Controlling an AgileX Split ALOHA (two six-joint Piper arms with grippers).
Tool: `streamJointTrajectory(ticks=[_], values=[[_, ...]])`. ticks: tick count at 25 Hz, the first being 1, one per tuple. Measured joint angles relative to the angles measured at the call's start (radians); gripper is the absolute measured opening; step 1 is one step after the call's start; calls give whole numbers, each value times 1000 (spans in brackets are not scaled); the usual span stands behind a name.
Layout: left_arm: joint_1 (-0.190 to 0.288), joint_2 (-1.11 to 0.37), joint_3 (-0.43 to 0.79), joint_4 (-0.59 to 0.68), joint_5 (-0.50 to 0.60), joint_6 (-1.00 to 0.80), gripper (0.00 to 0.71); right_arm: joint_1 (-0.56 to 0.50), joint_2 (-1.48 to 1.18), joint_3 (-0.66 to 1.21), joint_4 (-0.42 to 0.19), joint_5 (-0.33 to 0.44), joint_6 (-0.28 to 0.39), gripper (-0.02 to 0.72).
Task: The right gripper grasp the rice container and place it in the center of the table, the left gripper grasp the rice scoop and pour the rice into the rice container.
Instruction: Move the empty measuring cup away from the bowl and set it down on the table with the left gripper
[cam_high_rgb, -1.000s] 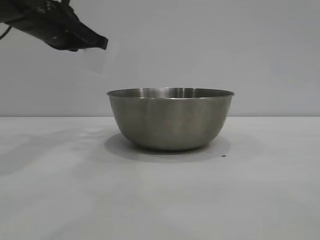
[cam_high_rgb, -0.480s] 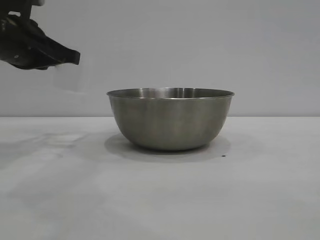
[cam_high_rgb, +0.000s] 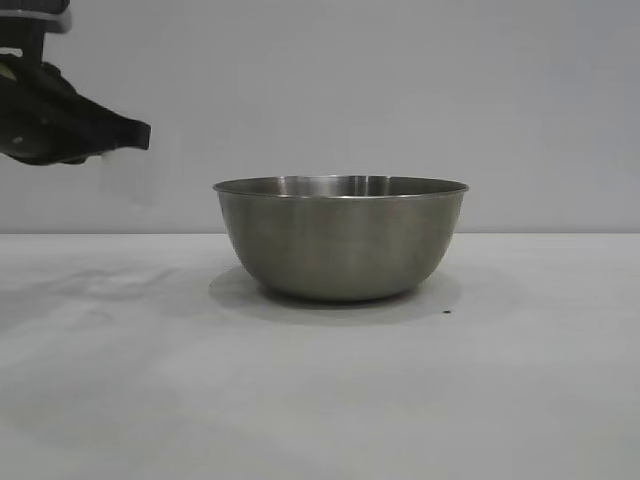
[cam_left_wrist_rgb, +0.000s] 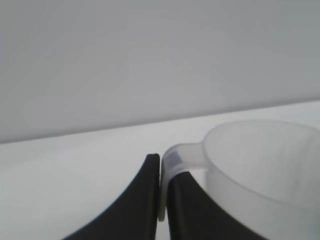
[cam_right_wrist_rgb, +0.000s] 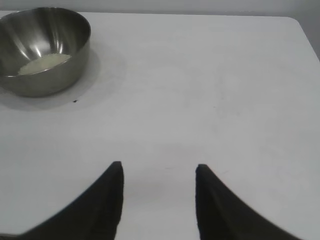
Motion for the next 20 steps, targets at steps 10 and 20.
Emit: streamJointTrajectory(ticks=[10,20], values=[[0,73,0,-23,-26,-6,0,0,0,0,0,0,0,272],[0,103,0,-25,-26,-6,0,0,0,0,0,0,0,272]])
